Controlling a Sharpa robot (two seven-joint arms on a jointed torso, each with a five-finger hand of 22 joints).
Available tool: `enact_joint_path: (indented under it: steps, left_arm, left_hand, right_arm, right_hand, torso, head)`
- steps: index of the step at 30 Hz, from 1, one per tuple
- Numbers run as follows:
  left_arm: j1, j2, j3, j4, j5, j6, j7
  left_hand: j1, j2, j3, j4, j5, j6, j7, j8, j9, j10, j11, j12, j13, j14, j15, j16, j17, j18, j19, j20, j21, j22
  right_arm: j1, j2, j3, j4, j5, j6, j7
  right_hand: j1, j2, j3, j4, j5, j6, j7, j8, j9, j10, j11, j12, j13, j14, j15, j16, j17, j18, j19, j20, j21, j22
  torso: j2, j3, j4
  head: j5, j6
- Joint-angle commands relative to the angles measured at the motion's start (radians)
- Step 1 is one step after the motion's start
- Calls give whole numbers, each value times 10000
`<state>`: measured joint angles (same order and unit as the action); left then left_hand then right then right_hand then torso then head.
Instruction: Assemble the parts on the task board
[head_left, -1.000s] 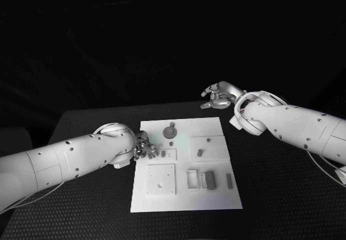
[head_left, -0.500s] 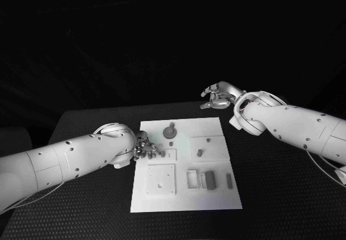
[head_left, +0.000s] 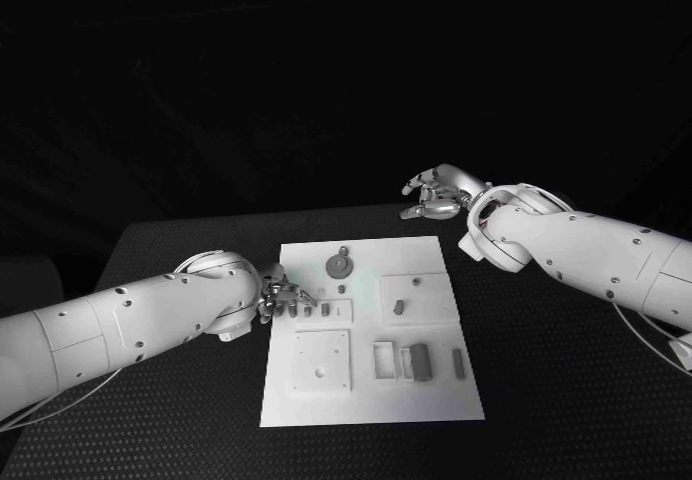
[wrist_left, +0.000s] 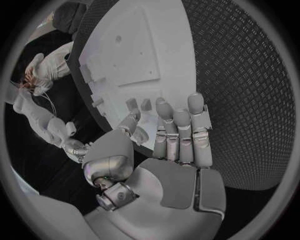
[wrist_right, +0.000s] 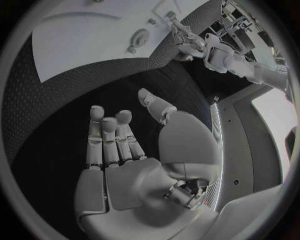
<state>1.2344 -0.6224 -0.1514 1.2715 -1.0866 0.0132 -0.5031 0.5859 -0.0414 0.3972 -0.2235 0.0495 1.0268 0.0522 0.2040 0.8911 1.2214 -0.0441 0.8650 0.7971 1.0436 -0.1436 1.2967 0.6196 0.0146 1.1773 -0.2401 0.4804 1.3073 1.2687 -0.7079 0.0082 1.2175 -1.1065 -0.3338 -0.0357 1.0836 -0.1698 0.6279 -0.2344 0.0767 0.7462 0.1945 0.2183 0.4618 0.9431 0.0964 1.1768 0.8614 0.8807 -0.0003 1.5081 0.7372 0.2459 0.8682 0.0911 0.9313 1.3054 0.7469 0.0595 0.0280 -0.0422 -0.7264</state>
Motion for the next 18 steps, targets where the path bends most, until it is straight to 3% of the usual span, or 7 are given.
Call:
enact_joint_path:
  steps: [1, 4, 8, 10, 13, 15, 18]
  left_arm:
    - [-3, -60, 176, 132, 906, -957, 444]
    - [46, -142, 308, 223, 1174, -1337, 679]
    - [193, -163, 353, 279, 1584, -2173, 1349]
    - [199, -79, 352, 245, 1460, -2483, 1867]
    - [197, 112, 345, 83, 1140, -2591, 2917]
    - [190, 255, 324, -51, 1033, -2444, 3539]
    - [171, 460, 210, -199, 73, -2630, 4051]
  left_hand:
    - [101, -79, 28, -186, -8, -387, 284, -3, 1, -194, 122, -156, -93, -188, 116, -164, -83, 85, -177, 100, -168, 38]
    - [195, -63, 88, -331, 7, -556, 384, -49, -39, -409, 215, -340, -197, -374, 222, -334, -175, 56, -363, 204, -348, -38]
    - [1329, 410, 675, -610, 99, -780, 574, 95, -155, -1152, 473, -1080, -637, -1061, 617, -1027, -523, -79, -1080, 572, -989, -326]
    - [2170, 337, 1307, -615, 64, -961, 778, 185, -274, -1616, 671, -1822, -1148, -1513, 1034, -1671, -857, -101, -1575, 967, -1534, -649]
    - [2517, 264, 1497, -584, 73, -1055, 820, 200, -326, -1786, 770, -2090, -1336, -1676, 1167, -1895, -968, -79, -1755, 1126, -1719, -756]
    - [4158, 44, 2261, -532, 56, -1380, 1073, 122, -558, -2758, 1449, -3567, -2348, -2335, 1866, -2726, -1364, 8, -2410, 1747, -2330, -1107]
    - [4873, -285, 2192, -654, 77, -1397, 837, 54, -1136, -2380, 1471, -4863, -3511, -2409, 2101, -3129, -1526, 240, -2447, 2045, -2677, -1317]
  right_arm:
    - [-5, 2, 4, -9, -10, 95, 119]
    - [-5, -3, 4, -15, -9, 95, 122]
    - [-6, -3, 4, -13, -7, 102, 123]
    - [-6, -3, 4, -13, -5, 104, 122]
    - [-6, 9, 4, -16, -3, 99, 122]
    - [-6, 24, 4, -17, -3, 56, 126]
    - [-7, 31, 4, -36, -2, 59, 136]
  right_hand:
    - [-4, 16, -10, -26, 27, 61, 157, 45, -12, -1394, 35, 42, -17, -11, -44, 32, -10, 158, -15, 64, -43, 15]
    - [-5, 16, -10, -26, 27, 61, 157, 45, -13, -1394, 35, 42, -18, -11, -44, 33, -11, 158, -15, 65, -43, 15]
    - [-5, 18, -10, -25, 27, 61, 157, 46, -14, -1395, 36, 44, -20, -12, -44, 33, -13, 158, -16, 65, -44, 15]
    - [-5, 19, -9, -24, 28, 62, 157, 47, -15, -1395, 36, 44, -21, -12, -44, 34, -13, 158, -16, 65, -44, 15]
    - [-4, 20, -9, -24, 28, 62, 157, 47, -15, -1395, 36, 45, -21, -12, -43, 34, -14, 159, -16, 65, -44, 15]
    - [-5, 21, -9, -24, 28, 62, 157, 48, -15, -1395, 36, 45, -22, -13, -43, 34, -14, 159, -16, 65, -44, 15]
    - [-4, 20, -9, -24, 28, 62, 157, 48, -16, -1395, 36, 45, -24, -13, -43, 34, -15, 159, -16, 65, -45, 15]
  torso:
    - [-9, -1, 3]
    - [-4, -2, -2]
    - [-13, -1, 5]
    - [-13, 0, 5]
    - [1, -2, 4]
    - [6, -3, -1]
    - [13, 1, -8]
  head:
    - [-29, 23]
    - [-37, 66]
    - [-46, 105]
    - [-49, 108]
    - [-47, 141]
    - [-53, 146]
    - [-44, 164]
